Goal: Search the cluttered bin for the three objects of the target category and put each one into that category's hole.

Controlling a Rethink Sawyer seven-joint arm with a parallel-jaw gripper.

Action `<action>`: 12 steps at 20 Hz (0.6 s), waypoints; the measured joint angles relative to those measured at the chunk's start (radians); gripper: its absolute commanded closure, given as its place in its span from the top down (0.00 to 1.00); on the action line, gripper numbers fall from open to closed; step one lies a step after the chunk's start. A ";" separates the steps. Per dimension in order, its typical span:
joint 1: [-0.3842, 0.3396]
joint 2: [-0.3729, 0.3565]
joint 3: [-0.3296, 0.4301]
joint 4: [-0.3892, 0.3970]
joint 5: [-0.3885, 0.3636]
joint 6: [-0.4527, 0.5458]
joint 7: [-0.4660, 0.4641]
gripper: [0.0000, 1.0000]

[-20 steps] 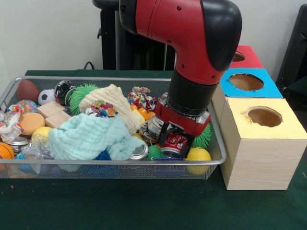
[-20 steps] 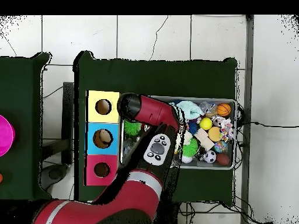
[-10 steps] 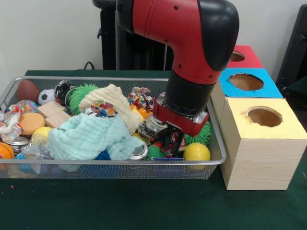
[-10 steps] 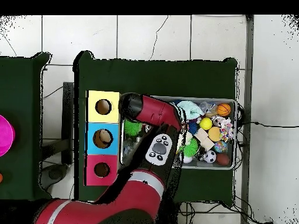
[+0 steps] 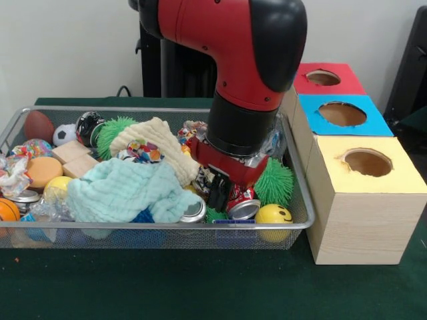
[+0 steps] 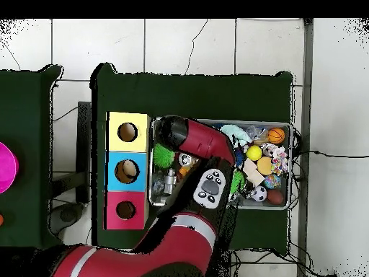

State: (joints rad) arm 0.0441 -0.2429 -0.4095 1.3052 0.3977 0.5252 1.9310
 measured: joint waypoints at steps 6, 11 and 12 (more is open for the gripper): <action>-0.059 -0.038 0.042 0.052 -0.014 -0.039 0.000 0.00; -0.131 -0.068 0.074 0.090 -0.067 -0.048 0.000 0.00; -0.139 -0.071 0.077 0.095 -0.076 -0.048 0.000 0.00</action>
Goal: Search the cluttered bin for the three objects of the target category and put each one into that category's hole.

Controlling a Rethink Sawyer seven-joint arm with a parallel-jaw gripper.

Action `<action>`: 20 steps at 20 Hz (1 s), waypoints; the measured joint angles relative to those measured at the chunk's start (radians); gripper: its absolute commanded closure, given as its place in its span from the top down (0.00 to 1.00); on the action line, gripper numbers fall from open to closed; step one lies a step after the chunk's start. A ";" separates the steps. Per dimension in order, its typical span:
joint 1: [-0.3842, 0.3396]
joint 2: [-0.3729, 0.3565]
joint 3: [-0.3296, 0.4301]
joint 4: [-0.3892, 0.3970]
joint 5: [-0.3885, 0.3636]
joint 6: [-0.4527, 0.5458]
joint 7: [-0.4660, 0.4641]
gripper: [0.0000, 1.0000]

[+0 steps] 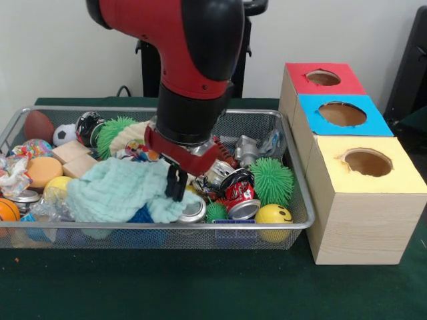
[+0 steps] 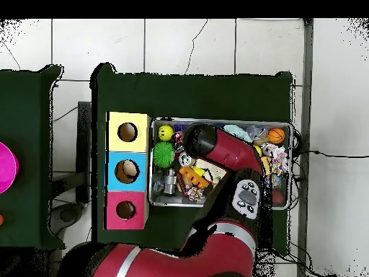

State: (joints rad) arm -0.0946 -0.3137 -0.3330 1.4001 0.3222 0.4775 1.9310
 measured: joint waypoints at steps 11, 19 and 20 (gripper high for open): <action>-0.025 -0.012 0.032 0.029 -0.073 -0.012 0.000 0.00; 0.017 -0.011 0.031 0.030 -0.086 -0.013 0.000 0.00; 0.024 -0.010 0.031 0.030 -0.086 -0.012 0.000 0.00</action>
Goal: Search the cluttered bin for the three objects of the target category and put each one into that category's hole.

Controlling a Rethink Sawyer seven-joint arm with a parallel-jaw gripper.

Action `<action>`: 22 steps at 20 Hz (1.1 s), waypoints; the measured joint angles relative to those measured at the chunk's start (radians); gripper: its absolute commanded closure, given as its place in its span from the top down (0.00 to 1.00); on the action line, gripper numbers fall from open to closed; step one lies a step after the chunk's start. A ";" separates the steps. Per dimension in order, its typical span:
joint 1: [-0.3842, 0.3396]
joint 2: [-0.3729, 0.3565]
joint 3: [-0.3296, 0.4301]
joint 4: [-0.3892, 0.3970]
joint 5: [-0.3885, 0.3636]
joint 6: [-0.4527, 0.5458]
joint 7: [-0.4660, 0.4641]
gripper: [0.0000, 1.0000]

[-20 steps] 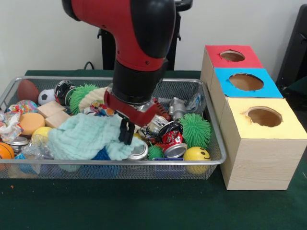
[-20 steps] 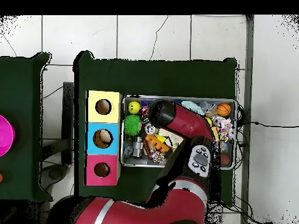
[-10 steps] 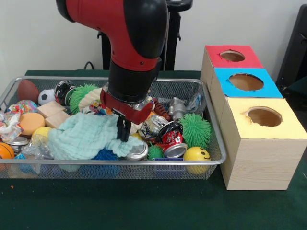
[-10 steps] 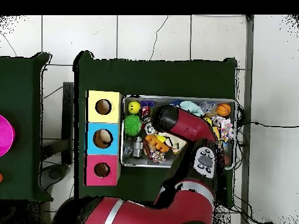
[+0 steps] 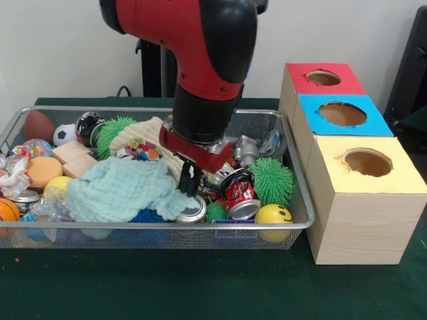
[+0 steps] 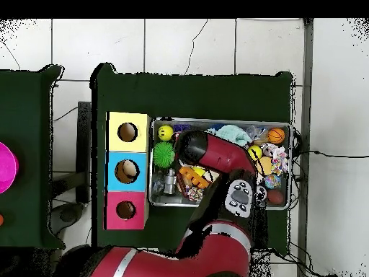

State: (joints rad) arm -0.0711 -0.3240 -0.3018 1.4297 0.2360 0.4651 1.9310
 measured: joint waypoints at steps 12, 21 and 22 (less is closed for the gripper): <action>0.106 0.001 -0.015 0.001 0.000 0.000 0.000 0.00; 0.110 0.003 -0.026 0.005 -0.001 -0.013 0.000 1.00; 0.109 0.003 -0.027 0.005 -0.001 -0.014 0.000 1.00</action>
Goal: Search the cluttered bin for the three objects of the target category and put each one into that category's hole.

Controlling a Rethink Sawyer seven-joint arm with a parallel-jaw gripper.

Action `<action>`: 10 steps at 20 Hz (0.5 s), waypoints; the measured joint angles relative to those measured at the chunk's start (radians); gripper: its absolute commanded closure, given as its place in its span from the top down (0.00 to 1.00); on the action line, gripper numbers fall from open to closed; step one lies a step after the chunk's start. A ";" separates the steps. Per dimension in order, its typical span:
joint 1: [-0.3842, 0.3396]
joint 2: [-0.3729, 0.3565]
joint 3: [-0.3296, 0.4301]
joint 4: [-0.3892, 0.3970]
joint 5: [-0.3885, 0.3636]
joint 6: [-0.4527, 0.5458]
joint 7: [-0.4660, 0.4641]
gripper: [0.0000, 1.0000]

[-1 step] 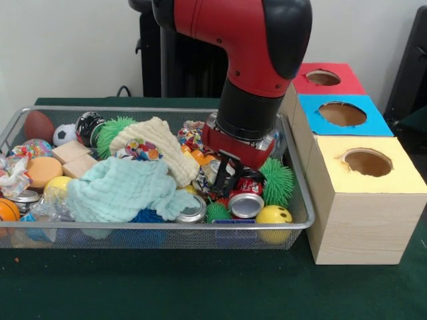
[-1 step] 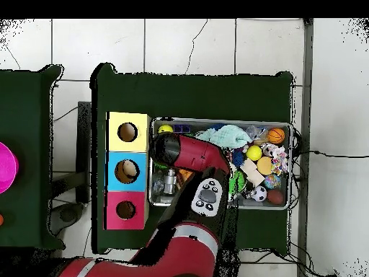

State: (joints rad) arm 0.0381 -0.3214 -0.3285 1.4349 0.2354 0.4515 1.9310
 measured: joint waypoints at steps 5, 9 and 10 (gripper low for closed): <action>-0.013 -0.002 -0.001 0.008 0.001 -0.002 0.000 1.00; -0.025 -0.003 -0.001 0.021 0.001 -0.002 0.000 1.00; -0.026 -0.003 -0.001 0.024 0.001 -0.002 0.000 1.00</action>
State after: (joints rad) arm 0.0116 -0.3241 -0.3294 1.4584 0.2360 0.4490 1.9310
